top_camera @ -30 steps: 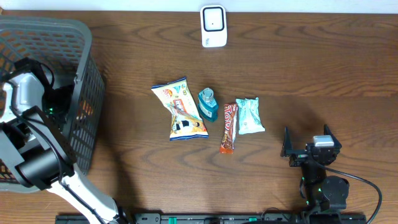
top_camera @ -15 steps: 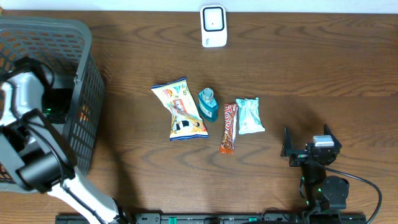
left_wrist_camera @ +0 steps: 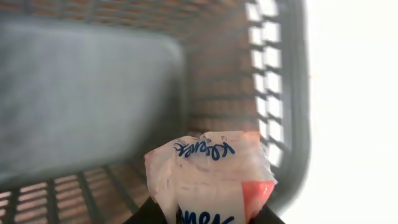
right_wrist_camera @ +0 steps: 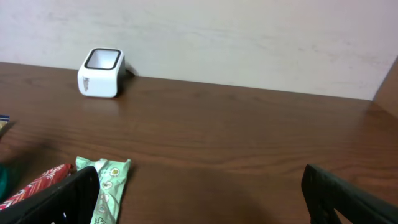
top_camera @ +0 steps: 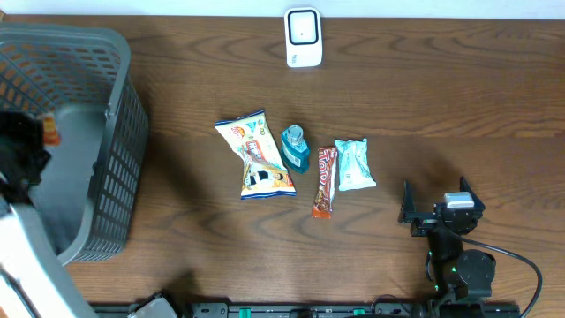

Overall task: Scan the item barcode
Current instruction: 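Grasp the orange Kleenex tissue pack with the left gripper and lift, then carry the tissue pack to the right of the wipe pack and release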

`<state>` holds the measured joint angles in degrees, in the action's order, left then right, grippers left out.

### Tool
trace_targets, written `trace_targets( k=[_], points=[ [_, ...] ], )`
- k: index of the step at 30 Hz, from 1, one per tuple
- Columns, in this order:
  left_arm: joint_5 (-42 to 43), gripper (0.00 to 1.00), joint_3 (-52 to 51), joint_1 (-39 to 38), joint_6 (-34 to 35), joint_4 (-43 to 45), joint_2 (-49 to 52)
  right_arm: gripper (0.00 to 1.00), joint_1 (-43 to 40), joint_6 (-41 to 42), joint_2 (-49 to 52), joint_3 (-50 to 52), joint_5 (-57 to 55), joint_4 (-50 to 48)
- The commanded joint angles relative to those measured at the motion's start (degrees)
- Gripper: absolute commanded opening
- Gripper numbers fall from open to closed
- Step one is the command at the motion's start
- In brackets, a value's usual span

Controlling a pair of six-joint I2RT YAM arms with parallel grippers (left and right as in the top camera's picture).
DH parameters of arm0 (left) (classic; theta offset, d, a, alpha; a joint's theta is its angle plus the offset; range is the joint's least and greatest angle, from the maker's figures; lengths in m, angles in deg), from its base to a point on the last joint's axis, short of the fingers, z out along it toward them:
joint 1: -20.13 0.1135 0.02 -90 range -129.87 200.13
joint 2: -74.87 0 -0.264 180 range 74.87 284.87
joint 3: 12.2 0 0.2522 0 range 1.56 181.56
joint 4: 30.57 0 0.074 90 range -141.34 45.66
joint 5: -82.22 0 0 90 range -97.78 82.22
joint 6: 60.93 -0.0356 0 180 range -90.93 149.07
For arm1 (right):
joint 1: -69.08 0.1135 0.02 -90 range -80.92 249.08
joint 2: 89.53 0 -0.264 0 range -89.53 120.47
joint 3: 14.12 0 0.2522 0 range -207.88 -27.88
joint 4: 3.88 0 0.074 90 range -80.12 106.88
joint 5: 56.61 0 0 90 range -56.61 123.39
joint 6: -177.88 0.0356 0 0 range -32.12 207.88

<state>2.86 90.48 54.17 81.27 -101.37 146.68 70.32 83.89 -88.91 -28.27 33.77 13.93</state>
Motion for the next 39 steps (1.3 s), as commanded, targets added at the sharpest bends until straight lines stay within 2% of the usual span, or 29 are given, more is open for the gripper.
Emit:
trace_targets(
  k=[1, 5, 9, 16, 21, 29, 33, 34, 39],
  points=[
    [0.76, 0.12, 0.46, -6.25, -0.94, -0.11, -4.7, 0.99, -0.17, 0.11, -0.28, 0.07, 0.11, 0.24],
    [0.76, 0.12, 0.46, -16.31, -0.96, 1.2, -6.93, 0.99, -0.17, 0.11, -0.28, 0.07, 0.11, 0.24],
    [0.72, 0.13, 0.46, -31.82, -1.38, 4.7, -5.14, 0.99, -0.17, 0.13, -0.28, 0.07, 0.13, 0.24],
    [-0.09, 0.12, 0.46, -53.07, -12.04, 15.17, 3.61, 0.99, -0.17, 0.11, -0.28, 0.07, 0.13, 0.24],
    [-5.09, 0.12, 0.46, -64.57, -15.72, 19.02, 13.0, 0.99, -0.17, 0.11, -0.28, 0.07, 0.13, 0.24],
    [-5.42, 0.12, 0.46, -76.91, -21.07, 30.18, 27.69, 0.99, -0.17, 0.11, -0.28, 0.07, 0.13, 0.24],
    [-9.6, 0.13, 0.46, -80.96, -21.11, 33.31, 33.83, 0.99, -0.17, 0.11, -0.28, 0.07, 0.13, 0.24],
    [-10.6, 0.17, 0.46, -81.74, -21.09, 33.81, 35.54, 0.99, -0.17, 0.11, -0.28, 0.07, 0.13, 0.24],
    [-11.3, 0.17, 0.46, -83.6, -18.88, 34.01, 42.23, 0.99, -0.17, 0.11, -0.28, 0.07, 0.13, 0.24]
  ],
)
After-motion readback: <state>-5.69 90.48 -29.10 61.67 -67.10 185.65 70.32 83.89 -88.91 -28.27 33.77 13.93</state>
